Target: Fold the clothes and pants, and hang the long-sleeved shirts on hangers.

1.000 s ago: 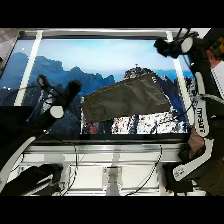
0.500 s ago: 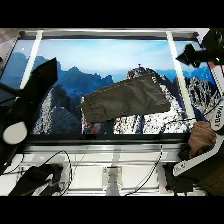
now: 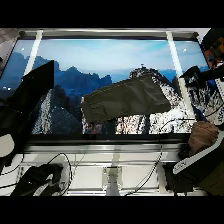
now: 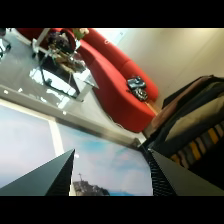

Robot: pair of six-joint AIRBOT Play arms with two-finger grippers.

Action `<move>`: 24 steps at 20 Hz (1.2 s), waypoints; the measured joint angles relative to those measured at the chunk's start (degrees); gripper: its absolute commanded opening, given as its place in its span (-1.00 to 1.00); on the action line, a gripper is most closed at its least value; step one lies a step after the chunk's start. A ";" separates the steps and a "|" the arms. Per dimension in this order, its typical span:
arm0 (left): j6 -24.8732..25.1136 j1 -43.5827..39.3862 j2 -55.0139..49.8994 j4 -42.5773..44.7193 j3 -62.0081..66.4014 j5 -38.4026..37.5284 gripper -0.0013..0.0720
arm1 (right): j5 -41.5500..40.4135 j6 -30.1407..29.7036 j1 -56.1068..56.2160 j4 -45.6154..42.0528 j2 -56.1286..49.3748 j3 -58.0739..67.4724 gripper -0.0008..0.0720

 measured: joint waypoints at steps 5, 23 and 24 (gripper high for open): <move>-0.02 -0.04 0.24 -1.36 0.00 -1.44 0.49 | 2.91 0.48 2.10 1.90 -5.90 0.00 0.95; -0.04 -0.04 0.28 -1.88 -0.02 -1.86 0.49 | 6.54 -0.70 10.64 0.83 -13.46 0.00 0.92; -0.04 -0.04 0.28 -1.88 -0.02 -1.86 0.49 | 6.60 -0.70 11.52 0.98 -13.73 0.00 0.92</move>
